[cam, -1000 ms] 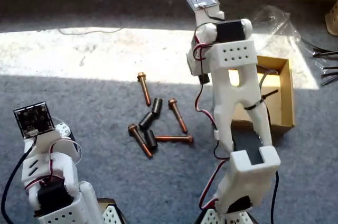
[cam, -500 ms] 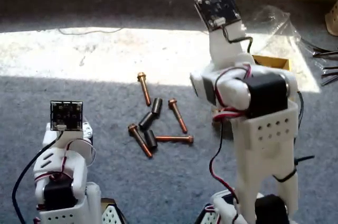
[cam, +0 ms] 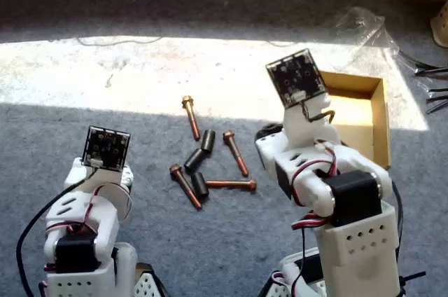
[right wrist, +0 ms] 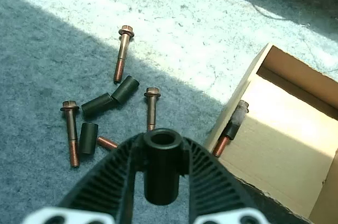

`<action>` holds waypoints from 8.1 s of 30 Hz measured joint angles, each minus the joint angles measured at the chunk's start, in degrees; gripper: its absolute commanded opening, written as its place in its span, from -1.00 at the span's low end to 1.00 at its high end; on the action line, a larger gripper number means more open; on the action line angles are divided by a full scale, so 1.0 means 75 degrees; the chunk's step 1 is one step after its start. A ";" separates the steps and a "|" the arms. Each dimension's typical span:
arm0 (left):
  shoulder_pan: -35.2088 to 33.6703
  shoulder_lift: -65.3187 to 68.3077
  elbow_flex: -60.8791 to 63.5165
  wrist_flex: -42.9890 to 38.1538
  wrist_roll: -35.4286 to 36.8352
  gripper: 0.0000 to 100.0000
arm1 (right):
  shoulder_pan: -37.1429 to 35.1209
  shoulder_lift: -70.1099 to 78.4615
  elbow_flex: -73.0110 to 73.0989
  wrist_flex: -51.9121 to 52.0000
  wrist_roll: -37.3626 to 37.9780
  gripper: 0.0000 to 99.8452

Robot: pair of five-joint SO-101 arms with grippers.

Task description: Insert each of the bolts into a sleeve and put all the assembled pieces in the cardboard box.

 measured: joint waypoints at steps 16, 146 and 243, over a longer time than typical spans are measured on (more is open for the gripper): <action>0.1489 0.4091 -0.2626 0.0000 0.0551 -0.98 | -0.0047 -0.1500 0.3915 -0.2872 -0.0574 -0.99; 0.2192 1.7008 -1.1452 -0.0586 0.6154 -0.96 | 0.0457 -0.6939 0.7807 -0.3704 -0.1817 -0.99; 0.4700 0.2532 -0.2204 -0.5931 0.1958 -0.99 | -0.1887 -0.6927 0.9588 -0.8064 -0.1184 -0.99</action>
